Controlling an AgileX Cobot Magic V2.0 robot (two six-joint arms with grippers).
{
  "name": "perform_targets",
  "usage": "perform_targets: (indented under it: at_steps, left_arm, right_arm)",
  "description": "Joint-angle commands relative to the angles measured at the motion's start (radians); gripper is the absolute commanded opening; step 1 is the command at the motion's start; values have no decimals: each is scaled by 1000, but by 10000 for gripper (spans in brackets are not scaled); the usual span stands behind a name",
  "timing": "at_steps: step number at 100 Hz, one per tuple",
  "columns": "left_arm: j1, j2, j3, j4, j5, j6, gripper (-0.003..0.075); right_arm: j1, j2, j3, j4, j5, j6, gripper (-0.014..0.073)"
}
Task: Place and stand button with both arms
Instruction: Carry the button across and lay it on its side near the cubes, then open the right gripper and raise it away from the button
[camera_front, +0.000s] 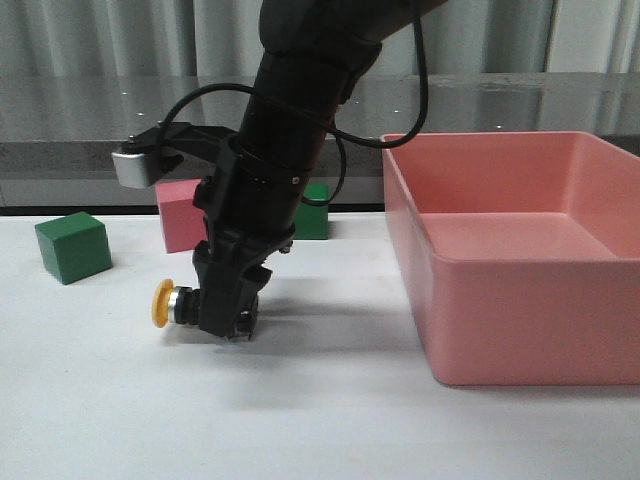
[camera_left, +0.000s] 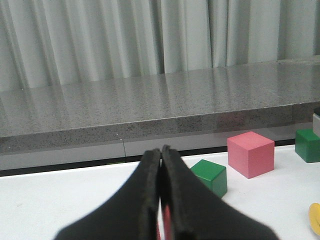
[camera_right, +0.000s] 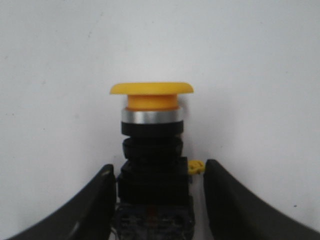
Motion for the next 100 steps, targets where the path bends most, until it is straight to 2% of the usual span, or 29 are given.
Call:
perform_targets:
  at_steps: [1,11,26,35,54,81,100]
  left_arm:
    - [3,-31,45,-7,-74,-9,-20]
    - [3,-31,45,-7,-74,-9,-20]
    - [3,-31,45,-7,-74,-9,-20]
    - [3,-31,45,-7,-74,-9,-20]
    - [3,-31,45,-7,-74,-9,-20]
    - [3,-31,45,-7,-74,-9,-20]
    - [3,-31,45,-7,-74,-9,-20]
  right_arm:
    - [-1,-68,-34,17,-26,-14,499]
    - [-1,-72,-34,15,-26,-14,589]
    - [-2,-97,-64,15,14,-5,590]
    - [-2,-128,-114,10,69,44,569]
    - [-4,-216,-216,-70,185,192,376]
    - [-19,-382,-228,-201,278,326,-67]
    - [-57,-500,-214,-306,307,482,-60]
